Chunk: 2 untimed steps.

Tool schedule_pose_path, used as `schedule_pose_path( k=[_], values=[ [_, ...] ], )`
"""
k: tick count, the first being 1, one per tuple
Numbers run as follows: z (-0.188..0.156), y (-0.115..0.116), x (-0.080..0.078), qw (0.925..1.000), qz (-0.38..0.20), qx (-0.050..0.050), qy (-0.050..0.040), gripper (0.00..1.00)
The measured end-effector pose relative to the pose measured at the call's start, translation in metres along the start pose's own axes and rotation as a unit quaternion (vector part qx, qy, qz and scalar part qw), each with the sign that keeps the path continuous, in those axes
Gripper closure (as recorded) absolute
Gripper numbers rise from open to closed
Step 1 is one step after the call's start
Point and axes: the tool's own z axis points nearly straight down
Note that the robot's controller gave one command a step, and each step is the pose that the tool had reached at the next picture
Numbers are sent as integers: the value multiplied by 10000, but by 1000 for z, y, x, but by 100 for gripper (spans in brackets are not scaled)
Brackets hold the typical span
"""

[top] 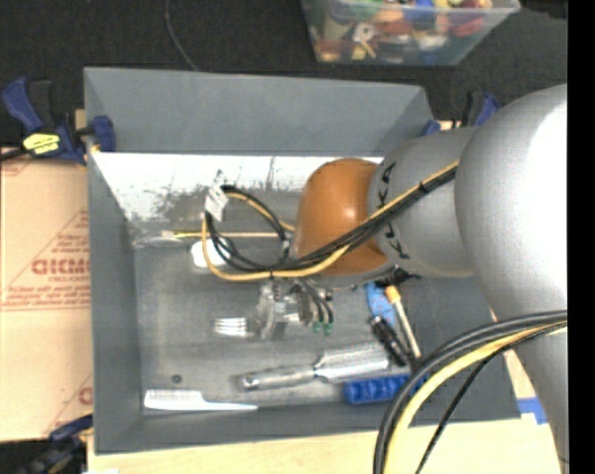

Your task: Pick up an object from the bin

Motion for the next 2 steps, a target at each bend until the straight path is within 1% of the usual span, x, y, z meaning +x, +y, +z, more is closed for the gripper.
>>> schedule_pose_path(
  k=[1,2],
  values=[
    [-77,4,-33,9982,-593,6,7,100],
    [-76,-7,-23,9997,-246,2,24,100]
  ],
)
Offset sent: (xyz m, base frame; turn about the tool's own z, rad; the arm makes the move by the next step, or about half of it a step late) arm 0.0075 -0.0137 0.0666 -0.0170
